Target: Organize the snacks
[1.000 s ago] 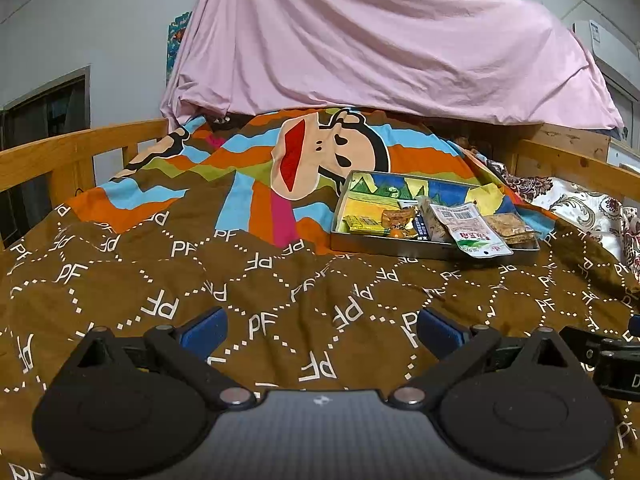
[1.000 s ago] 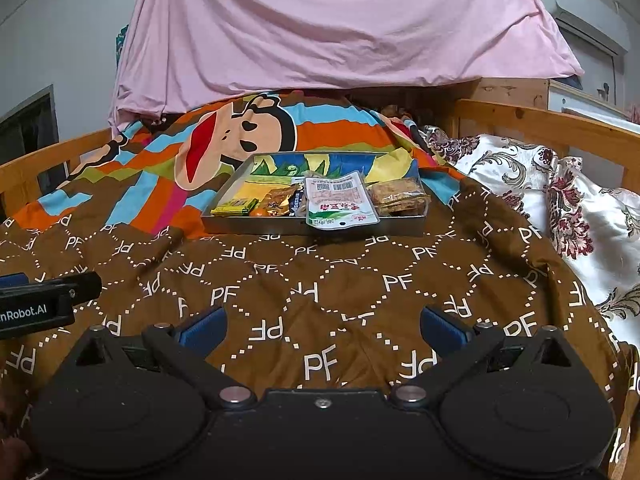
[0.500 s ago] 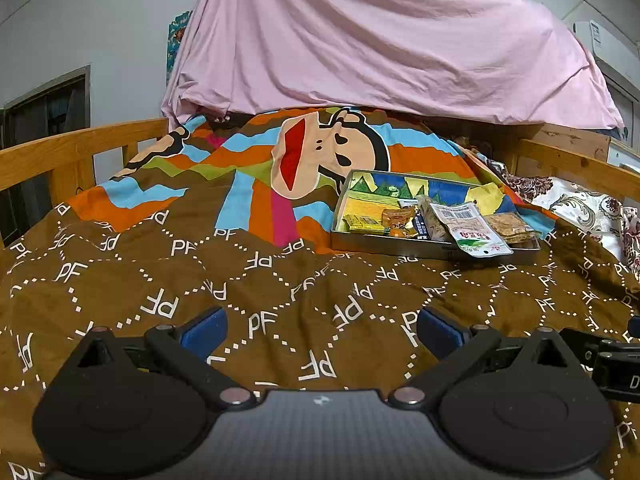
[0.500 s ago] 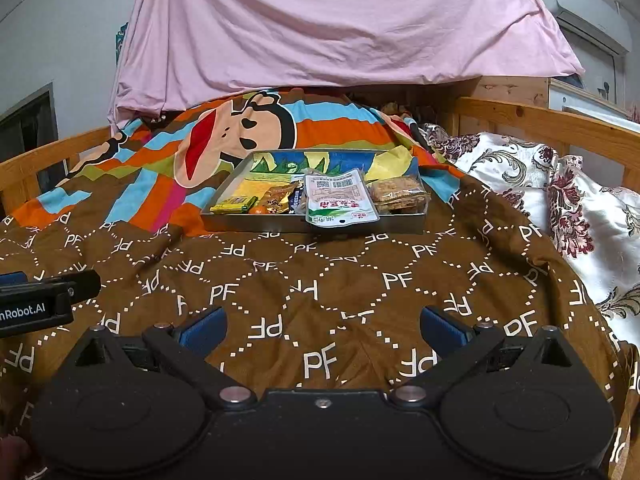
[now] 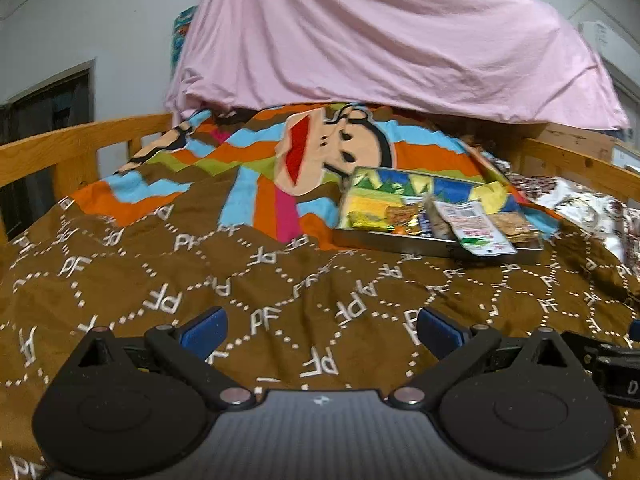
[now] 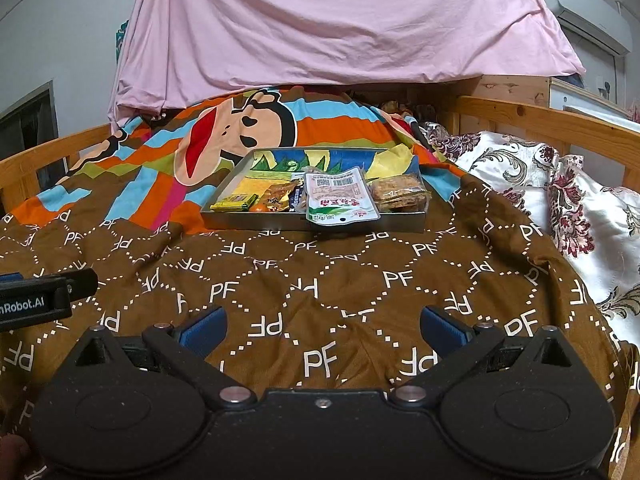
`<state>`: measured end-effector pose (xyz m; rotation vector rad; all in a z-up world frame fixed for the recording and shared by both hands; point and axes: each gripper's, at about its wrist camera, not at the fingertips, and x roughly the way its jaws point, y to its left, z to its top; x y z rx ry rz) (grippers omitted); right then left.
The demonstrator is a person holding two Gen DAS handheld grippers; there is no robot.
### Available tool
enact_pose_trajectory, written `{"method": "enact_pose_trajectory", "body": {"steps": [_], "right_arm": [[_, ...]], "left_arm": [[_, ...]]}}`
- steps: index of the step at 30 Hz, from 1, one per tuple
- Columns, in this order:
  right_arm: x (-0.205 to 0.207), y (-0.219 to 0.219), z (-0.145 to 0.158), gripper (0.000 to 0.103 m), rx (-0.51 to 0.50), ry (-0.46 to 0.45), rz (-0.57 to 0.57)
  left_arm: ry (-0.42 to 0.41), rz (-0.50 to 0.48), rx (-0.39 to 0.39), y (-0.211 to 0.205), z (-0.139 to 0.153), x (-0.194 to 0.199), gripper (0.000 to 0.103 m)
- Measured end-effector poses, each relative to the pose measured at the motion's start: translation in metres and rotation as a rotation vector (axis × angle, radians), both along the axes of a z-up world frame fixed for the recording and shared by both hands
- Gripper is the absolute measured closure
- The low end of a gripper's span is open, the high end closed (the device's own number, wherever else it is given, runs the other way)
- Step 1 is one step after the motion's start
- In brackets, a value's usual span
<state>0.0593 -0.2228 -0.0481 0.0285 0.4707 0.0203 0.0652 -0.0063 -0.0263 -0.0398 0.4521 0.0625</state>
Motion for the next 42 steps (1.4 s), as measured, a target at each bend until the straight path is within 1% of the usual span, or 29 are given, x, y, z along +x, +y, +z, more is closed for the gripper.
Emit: {"method": "enact_pose_trajectory", "body": {"steps": [2,4,8,10,19,23,42], "right_arm": [[-0.0006,0.0,-0.0013,0.001,-0.001,0.001,0.0],[-0.0007,0.0002,-0.0022,0.001,-0.001,0.002,0.001],[-0.0009,0.0003,-0.0027,0.001,-0.002,0.002,0.001],[-0.0007,0.0004,-0.0027,0.001,-0.002,0.003,0.001],[-0.0001,0.0014,-0.0032,0.001,-0.004,0.007,0.002],[-0.0005,0.0007,-0.0036,0.001,-0.006,0.01,0.004],[0.0021,0.0005,-0.0031,0.001,-0.007,0.023,0.006]], "left_arm": [[0.012,0.025,0.004,0.0,0.0005,0.0009,0.0],[0.016,0.03,0.003,0.0012,0.0005,0.0007,0.0],[0.036,0.032,-0.043,0.0055,0.0002,0.0023,0.0],[0.045,0.037,-0.054,0.0065,0.0005,0.0031,0.0],[0.043,0.03,-0.053,0.0069,0.0008,0.0018,0.0],[0.044,0.017,-0.064,0.0066,0.001,0.0019,0.0],[0.054,0.007,-0.044,0.0031,-0.0013,0.0025,0.0]]}}
